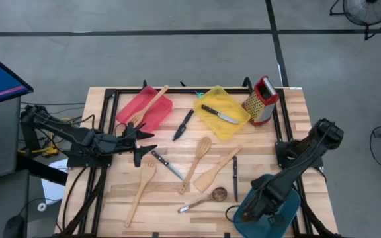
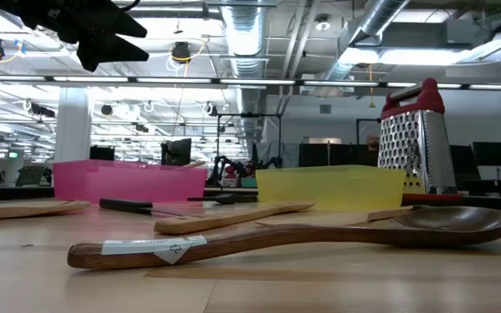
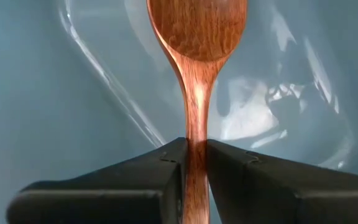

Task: Pick & Place Kitchen Items
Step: Put the top wooden serving spoon into the blue bin, then put the right black knife into the yellow bin

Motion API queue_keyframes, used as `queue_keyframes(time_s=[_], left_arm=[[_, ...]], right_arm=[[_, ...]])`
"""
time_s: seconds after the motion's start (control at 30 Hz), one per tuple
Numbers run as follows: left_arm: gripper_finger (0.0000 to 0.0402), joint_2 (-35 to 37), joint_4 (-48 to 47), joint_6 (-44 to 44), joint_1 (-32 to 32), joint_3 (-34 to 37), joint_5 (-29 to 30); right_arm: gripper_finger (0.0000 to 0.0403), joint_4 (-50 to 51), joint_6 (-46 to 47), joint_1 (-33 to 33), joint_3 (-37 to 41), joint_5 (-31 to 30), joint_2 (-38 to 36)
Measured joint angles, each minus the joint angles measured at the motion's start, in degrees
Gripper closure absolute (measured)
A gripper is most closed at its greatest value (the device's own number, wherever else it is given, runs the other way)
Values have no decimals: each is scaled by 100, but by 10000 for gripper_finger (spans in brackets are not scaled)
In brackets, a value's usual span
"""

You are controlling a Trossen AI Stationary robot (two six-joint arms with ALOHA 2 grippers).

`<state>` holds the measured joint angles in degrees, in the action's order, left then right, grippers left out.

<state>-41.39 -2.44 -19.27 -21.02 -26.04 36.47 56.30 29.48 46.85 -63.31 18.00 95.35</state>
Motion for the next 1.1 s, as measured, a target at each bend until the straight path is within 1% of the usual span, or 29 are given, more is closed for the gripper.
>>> queue_keyframes(time_s=[0.3, 0.5, 0.63, 0.7, 0.87, 1.0, 1.1], left_arm=[[174, 1, -2, 0, 0, 0, 0], [174, 1, 0, 0, 0, 0, -2], [174, 2, 0, 0, 0, 0, -2], [174, 0, -2, 0, 0, 0, -2], [174, 1, -1, -1, 0, 0, -4], [174, 1, 0, -2, 0, 0, -4], [174, 1, 1, -1, 0, 0, -4]], right_arm=[[339, -74, -154, -4, 50, -24, 148], [316, -96, -12, -8, 146, -54, 151], [299, -86, 218, -49, 168, -198, 151], [289, -86, 361, -74, 168, -302, 151], [249, -26, 857, -315, 131, -287, 52], [212, 230, 1113, -669, -200, -298, -179], [194, 491, 1156, -951, -543, -321, -410]])
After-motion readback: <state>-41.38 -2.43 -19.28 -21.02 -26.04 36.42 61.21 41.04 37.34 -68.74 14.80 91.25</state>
